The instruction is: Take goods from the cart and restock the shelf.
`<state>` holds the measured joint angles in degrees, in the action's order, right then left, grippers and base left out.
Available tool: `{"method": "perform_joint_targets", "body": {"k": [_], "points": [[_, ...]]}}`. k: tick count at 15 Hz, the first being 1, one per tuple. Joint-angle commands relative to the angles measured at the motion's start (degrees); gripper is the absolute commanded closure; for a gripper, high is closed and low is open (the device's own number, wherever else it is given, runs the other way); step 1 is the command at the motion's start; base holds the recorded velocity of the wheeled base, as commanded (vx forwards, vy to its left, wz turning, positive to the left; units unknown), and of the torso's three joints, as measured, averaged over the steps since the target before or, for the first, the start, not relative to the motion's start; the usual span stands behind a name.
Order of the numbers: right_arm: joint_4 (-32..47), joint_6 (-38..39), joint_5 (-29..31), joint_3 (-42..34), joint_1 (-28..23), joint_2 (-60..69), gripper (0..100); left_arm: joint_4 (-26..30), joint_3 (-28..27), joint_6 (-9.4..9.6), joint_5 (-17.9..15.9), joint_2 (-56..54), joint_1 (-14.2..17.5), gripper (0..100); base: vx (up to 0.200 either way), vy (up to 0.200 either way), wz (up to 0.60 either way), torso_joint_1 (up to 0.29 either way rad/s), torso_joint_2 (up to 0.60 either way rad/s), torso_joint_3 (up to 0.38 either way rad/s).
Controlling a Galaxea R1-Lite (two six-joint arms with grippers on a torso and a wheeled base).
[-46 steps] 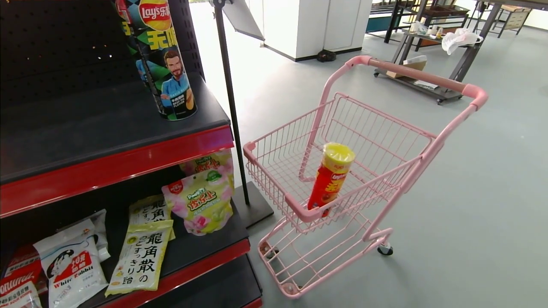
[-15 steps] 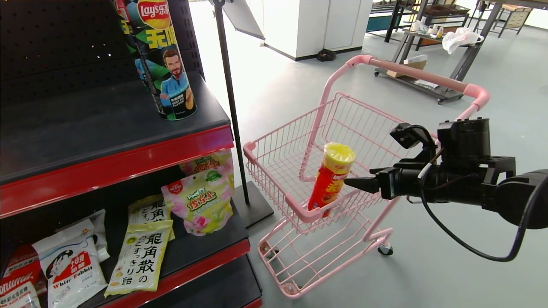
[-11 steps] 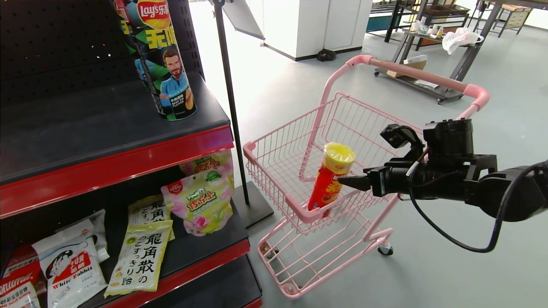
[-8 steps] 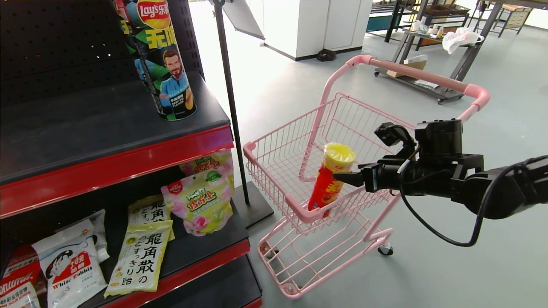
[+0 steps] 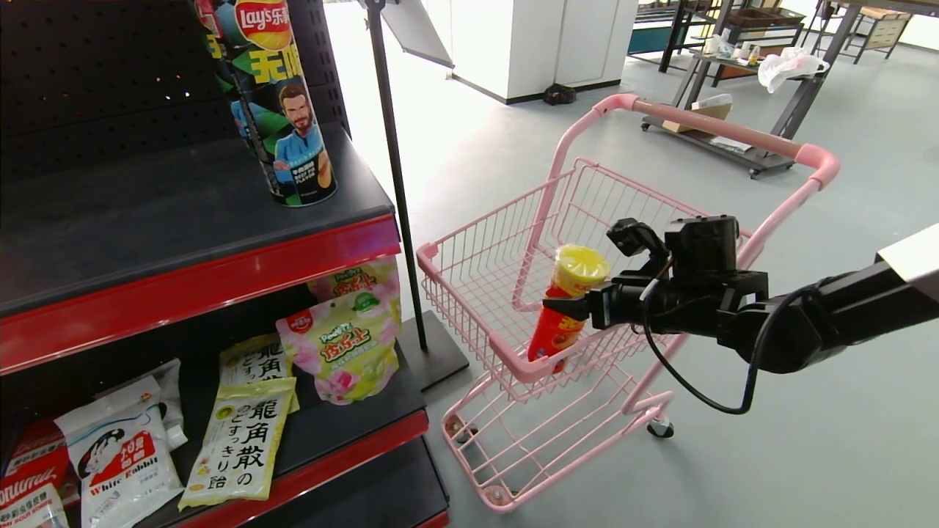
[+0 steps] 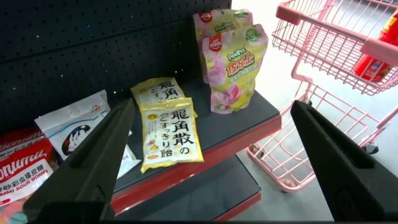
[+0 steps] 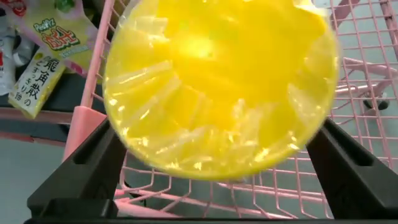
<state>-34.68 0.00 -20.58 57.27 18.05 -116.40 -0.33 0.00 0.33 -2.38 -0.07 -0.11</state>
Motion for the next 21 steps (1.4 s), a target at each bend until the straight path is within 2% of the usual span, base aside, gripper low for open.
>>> {"method": "perform_joint_targets", "body": {"k": [1, 4, 7, 8, 10, 15, 21], "points": [[-1.7, 0.5, 0.0, 0.8, 0.5, -3.5, 0, 0.0, 0.0, 0.02, 0.0, 0.1, 0.0, 0, 0.0, 0.0, 0.0, 0.0, 0.0, 0.0], [-3.5, 1.0, -0.1, 1.9, 0.5, -5.6, 0, -0.1, 0.0, 0.02, 0.0, 0.1, 0.0, 0, 0.0, 0.0, 0.0, 0.0, 0.0, 0.0], [-3.6, 1.6, 0.2, 3.1, 0.5, -7.2, 0, -0.1, 0.0, 0.9, -0.1, 0.1, 0.0, 0, 0.0, 0.0, 0.0, 0.0, 0.0, 0.0], [-4.2, 1.8, 0.1, 3.5, 0.5, -7.5, 100, -0.1, 0.0, 0.9, -0.2, 0.1, 0.0, 0, 0.0, 0.0, 0.0, 0.0, 0.0, 0.0], [-7.3, 1.9, 0.3, 3.8, 0.5, -8.8, 100, -0.1, 0.0, 0.9, -0.2, 0.1, 0.0, 0, 0.0, 0.0, 0.0, 0.0, 0.0, 0.0], [-7.9, 1.8, 1.5, 4.1, 0.3, -8.6, 100, -0.1, 0.0, 0.9, -0.2, 0.1, 0.0, 0, 0.0, 0.0, 0.0, 0.0, 0.0, 0.0], [-6.7, 1.8, 3.4, 10.8, 0.3, 0.6, 100, -0.1, 0.0, 0.81, -0.2, 0.1, 0.0, 0, 0.0, 0.0, 0.0, 0.0, 0.0, 0.0]]}}
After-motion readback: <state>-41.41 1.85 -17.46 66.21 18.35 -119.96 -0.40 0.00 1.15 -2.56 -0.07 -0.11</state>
